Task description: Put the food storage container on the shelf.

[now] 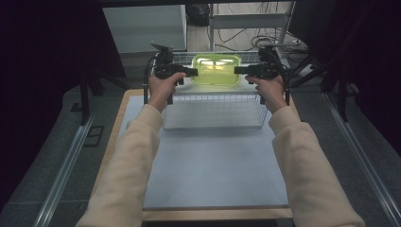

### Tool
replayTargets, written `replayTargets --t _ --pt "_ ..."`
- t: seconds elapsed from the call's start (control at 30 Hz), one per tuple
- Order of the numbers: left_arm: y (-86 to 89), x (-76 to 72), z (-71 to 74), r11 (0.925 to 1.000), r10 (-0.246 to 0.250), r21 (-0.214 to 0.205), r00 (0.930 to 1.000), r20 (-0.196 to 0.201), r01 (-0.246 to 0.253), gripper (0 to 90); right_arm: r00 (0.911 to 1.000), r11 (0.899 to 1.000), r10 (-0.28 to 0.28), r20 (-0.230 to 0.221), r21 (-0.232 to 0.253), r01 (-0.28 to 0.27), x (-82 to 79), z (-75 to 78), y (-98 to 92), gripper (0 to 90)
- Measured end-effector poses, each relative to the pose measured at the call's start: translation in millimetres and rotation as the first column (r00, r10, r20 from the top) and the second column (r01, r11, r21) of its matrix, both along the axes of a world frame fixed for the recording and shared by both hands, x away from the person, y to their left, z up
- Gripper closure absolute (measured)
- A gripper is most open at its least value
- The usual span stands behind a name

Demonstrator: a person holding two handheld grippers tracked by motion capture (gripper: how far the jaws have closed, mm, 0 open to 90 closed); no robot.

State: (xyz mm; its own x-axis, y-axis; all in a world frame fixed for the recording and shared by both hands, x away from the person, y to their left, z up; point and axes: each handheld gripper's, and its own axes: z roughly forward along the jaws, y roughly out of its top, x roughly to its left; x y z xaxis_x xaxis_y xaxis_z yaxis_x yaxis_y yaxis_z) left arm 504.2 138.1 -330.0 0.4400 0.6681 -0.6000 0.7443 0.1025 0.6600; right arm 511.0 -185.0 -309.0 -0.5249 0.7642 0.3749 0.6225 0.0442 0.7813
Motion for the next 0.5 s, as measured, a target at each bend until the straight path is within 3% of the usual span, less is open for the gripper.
replayTargets --t 0.07,0.17,0.2,0.27,0.3,0.33,0.37,0.43,0.47,0.5 --pt "-1.2 2.0 -2.7 1.0000 -0.002 0.006 0.9999 -0.012 0.002 68.4 0.9999 0.999 -0.009 0.008 -0.036 0.009 0.6 -1.5 0.7 58.9" --pt "-1.7 3.0 -4.2 1.0000 -0.005 -0.008 1.0000 -0.004 0.005 56.0 0.9998 0.998 -0.008 0.017 -0.056 0.008 1.0 -3.0 1.0 55.2" --pt "-2.1 3.4 -4.4 1.0000 0.003 -0.005 1.0000 0.002 -0.003 56.0 0.9997 0.999 -0.010 0.021 -0.051 0.011 0.9 -3.5 0.5 53.7" --pt "-1.3 3.7 -4.1 0.9998 0.015 -0.017 0.9998 0.010 -0.014 40.7 0.9984 0.999 -0.034 0.046 -0.038 0.036 -1.3 -4.1 -0.3 48.8" --pt "-0.5 3.0 -3.3 0.9995 0.026 -0.018 0.9995 0.018 -0.025 40.7 0.9984 0.999 -0.034 0.046 -0.038 0.036 -1.3 -4.1 -0.3 48.8" --pt "0.1 1.7 -1.9 0.9992 0.039 -0.011 0.9989 0.028 -0.039 32.5 0.9981 0.999 -0.032 0.053 -0.040 0.034 -4.2 -3.1 -0.5 46.2" --pt "0.9 0.1 -0.4 0.9987 0.050 -0.008 0.9981 0.037 -0.050 32.5 0.9981 0.999 -0.032 0.053 -0.040 0.034 -4.2 -3.1 -0.5 46.2" --pt "3.1 -4.5 4.1 0.9982 0.058 -0.016 0.9965 0.059 -0.058 27.1 0.9968 0.998 -0.030 0.073 -0.047 0.034 -8.0 -1.4 -1.0 41.8" --pt "4.2 -11.4 10.3 0.9987 0.051 -0.001 0.9944 0.092 -0.052 26.2 0.9945 0.998 -0.026 0.101 -0.048 0.031 -13.6 1.4 -2.5 39.5" --pt "4.2 -11.4 10.3 0.9987 0.051 -0.001 0.9944 0.092 -0.052 25.0 0.9935 0.999 -0.016 0.113 -0.043 0.021 -16.8 2.6 -3.8 38.6"
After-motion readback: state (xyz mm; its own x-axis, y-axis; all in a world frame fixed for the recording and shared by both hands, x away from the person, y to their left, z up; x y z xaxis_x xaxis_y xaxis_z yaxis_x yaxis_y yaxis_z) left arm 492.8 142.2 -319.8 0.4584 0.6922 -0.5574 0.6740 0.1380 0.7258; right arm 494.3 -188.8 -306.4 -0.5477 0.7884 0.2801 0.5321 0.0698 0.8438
